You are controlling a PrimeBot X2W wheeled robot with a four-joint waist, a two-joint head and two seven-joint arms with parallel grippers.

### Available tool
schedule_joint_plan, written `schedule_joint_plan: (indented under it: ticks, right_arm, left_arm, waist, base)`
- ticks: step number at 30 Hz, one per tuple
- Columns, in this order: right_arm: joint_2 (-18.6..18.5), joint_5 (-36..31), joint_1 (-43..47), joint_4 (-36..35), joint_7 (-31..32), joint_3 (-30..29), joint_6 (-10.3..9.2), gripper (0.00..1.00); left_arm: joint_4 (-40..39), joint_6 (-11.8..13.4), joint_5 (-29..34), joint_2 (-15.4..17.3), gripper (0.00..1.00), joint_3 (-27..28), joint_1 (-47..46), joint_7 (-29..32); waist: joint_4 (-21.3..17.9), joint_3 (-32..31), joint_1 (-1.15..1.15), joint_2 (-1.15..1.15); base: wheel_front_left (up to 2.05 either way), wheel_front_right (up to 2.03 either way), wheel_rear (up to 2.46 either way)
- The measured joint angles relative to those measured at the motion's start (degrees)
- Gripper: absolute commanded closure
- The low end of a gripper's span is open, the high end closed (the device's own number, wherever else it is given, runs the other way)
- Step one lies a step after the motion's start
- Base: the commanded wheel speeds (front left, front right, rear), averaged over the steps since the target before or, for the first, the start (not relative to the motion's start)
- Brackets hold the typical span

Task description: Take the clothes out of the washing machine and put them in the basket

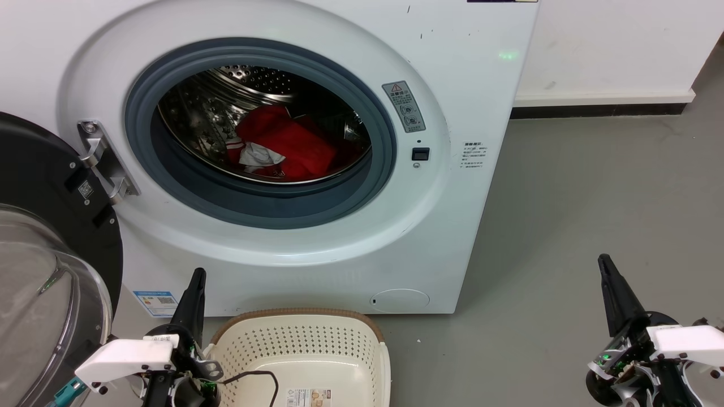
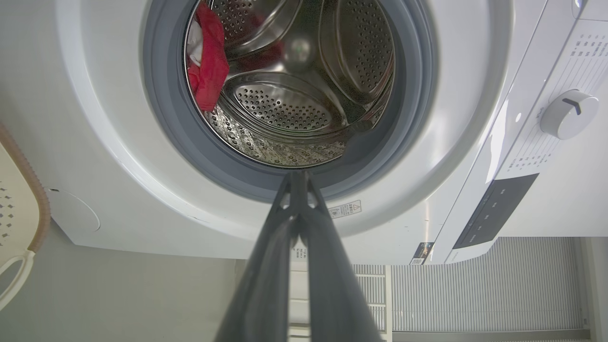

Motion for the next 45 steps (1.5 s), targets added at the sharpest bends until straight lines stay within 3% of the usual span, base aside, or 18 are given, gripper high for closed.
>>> schedule_joint_plan:
  ticks: [17,18,33,45]
  right_arm:
    - [0.0,0.0,0.0,0.0,0.0,0.0,0.0,1.0]
    - [0.0,0.0,0.0,0.0,0.0,0.0,0.0,0.0]
    - [0.3,-2.4,2.6,0.0,-2.8,1.2,-0.01,0.0]
    - [0.3,-17.1,3.3,-3.4,-5.9,1.1,-0.01,0.0]
  left_arm:
    - [0.0,0.0,0.0,0.0,1.0,0.0,0.0,0.0]
    - [0.0,0.0,0.0,0.0,0.0,0.0,0.0,0.0]
    - [0.4,0.1,1.7,-0.3,0.0,-2.8,1.9,-2.8]
    - [-3.5,0.1,16.2,-0.2,0.0,-3.9,1.2,-5.9]
  waist:
    - [0.0,0.0,0.0,0.0]
    - [0.0,0.0,0.0,0.0]
    - [-0.1,0.1,0.0,0.0]
    - [-0.1,0.3,0.0,0.0]
  base:
    - [0.0,0.0,0.0]
    - [0.0,0.0,0.0]
    - [0.0,0.0,0.0]
    - [0.0,0.0,0.0]
